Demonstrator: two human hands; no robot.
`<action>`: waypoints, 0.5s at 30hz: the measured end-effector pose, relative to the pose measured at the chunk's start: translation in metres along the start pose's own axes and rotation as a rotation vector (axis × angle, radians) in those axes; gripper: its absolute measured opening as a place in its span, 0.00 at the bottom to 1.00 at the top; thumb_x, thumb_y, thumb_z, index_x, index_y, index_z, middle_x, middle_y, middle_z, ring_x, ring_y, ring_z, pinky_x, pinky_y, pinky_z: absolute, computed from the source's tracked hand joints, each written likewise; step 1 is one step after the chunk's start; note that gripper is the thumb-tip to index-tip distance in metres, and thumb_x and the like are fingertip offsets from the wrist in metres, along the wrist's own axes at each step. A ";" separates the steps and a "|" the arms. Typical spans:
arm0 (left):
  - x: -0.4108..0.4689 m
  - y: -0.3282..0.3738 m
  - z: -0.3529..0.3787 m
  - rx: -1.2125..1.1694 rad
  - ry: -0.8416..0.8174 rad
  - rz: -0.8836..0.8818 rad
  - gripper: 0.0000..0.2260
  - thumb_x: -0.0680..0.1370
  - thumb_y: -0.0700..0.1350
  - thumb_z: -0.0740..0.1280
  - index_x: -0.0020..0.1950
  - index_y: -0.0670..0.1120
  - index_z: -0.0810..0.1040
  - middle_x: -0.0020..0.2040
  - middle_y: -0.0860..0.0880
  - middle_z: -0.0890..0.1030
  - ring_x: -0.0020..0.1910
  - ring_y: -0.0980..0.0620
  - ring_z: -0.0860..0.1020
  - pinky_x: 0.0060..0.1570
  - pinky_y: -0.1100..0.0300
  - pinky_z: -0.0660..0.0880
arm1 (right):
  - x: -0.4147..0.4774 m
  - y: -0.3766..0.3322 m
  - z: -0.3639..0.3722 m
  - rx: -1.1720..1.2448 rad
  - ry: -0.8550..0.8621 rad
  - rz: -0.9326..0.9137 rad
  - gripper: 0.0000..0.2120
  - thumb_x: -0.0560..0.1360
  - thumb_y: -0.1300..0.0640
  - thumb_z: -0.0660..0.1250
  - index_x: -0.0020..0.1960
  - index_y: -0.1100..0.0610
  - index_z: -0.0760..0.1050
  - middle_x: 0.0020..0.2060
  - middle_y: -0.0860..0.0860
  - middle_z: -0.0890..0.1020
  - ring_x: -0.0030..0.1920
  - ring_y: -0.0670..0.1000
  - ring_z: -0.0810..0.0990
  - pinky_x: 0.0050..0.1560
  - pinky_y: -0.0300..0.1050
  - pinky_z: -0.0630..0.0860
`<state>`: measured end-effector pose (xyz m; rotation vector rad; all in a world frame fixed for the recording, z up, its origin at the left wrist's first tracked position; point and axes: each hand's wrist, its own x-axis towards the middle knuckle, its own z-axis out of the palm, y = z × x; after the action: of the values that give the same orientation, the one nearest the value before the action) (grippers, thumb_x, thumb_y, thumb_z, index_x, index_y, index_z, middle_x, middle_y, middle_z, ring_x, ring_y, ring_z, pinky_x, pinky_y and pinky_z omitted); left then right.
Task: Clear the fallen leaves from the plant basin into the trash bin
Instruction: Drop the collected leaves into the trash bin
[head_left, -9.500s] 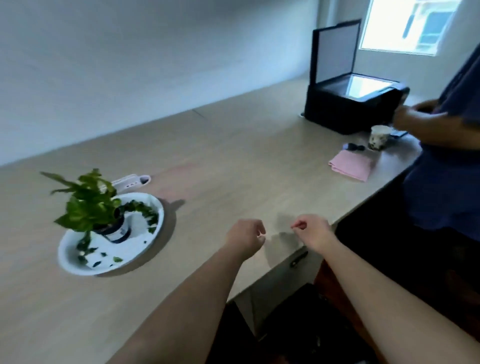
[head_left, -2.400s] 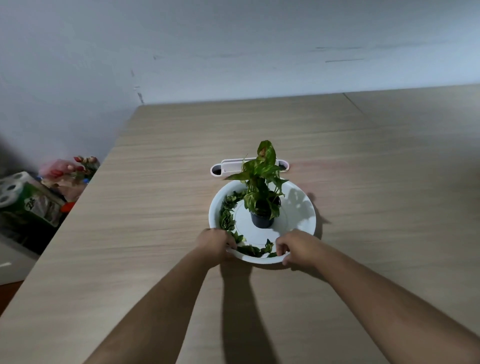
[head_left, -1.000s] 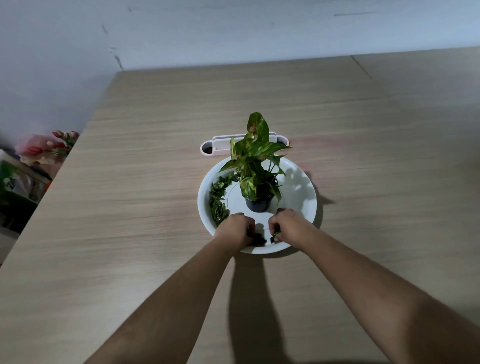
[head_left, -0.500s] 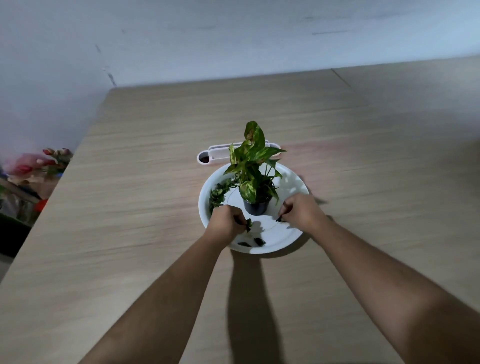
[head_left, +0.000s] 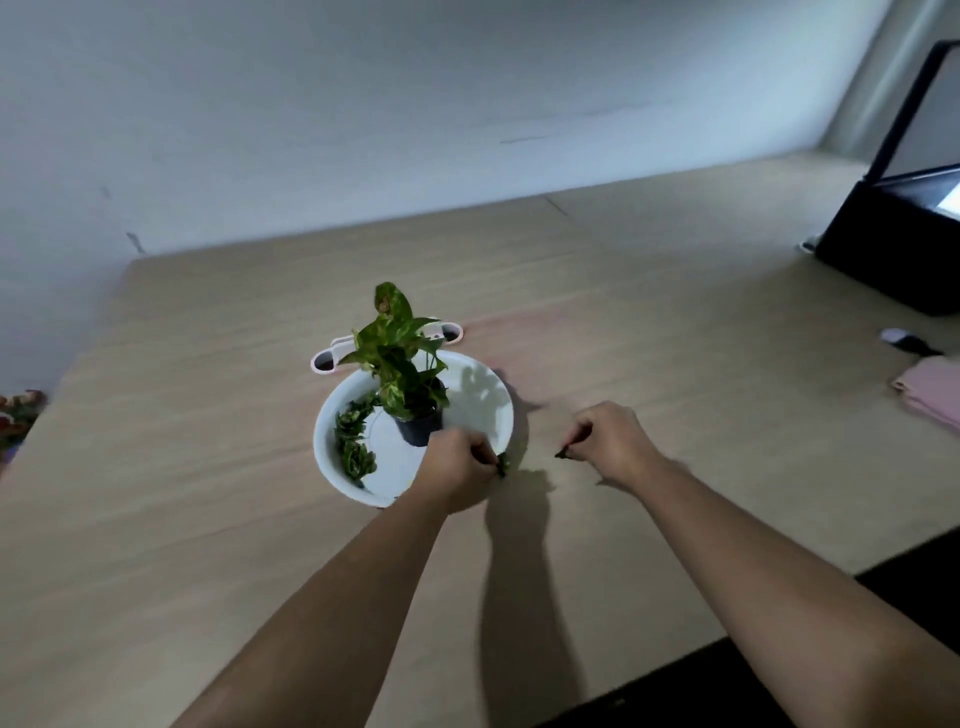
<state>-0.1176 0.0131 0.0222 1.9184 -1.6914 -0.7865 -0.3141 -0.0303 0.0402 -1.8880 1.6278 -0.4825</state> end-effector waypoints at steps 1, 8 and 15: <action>-0.003 0.021 0.015 -0.007 -0.028 0.034 0.03 0.68 0.35 0.70 0.38 0.40 0.83 0.38 0.42 0.85 0.34 0.53 0.77 0.36 0.61 0.74 | -0.014 0.018 -0.016 -0.010 0.027 0.036 0.02 0.66 0.66 0.73 0.39 0.63 0.84 0.40 0.59 0.86 0.37 0.51 0.80 0.24 0.26 0.69; -0.040 0.161 0.160 0.025 -0.350 0.273 0.02 0.69 0.33 0.71 0.40 0.38 0.83 0.30 0.52 0.76 0.27 0.61 0.71 0.24 0.76 0.65 | -0.139 0.161 -0.114 0.017 0.115 0.333 0.02 0.68 0.66 0.73 0.38 0.61 0.84 0.35 0.53 0.83 0.38 0.47 0.79 0.33 0.26 0.69; -0.095 0.238 0.311 0.126 -0.665 0.481 0.01 0.69 0.34 0.72 0.40 0.37 0.83 0.36 0.45 0.83 0.33 0.55 0.77 0.38 0.64 0.73 | -0.254 0.288 -0.140 0.014 0.176 0.625 0.11 0.69 0.64 0.72 0.31 0.52 0.78 0.34 0.49 0.80 0.41 0.50 0.82 0.47 0.41 0.79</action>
<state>-0.5098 0.0839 -0.0336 1.2789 -2.5107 -1.2146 -0.6669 0.1683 -0.0117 -1.2469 2.1959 -0.3913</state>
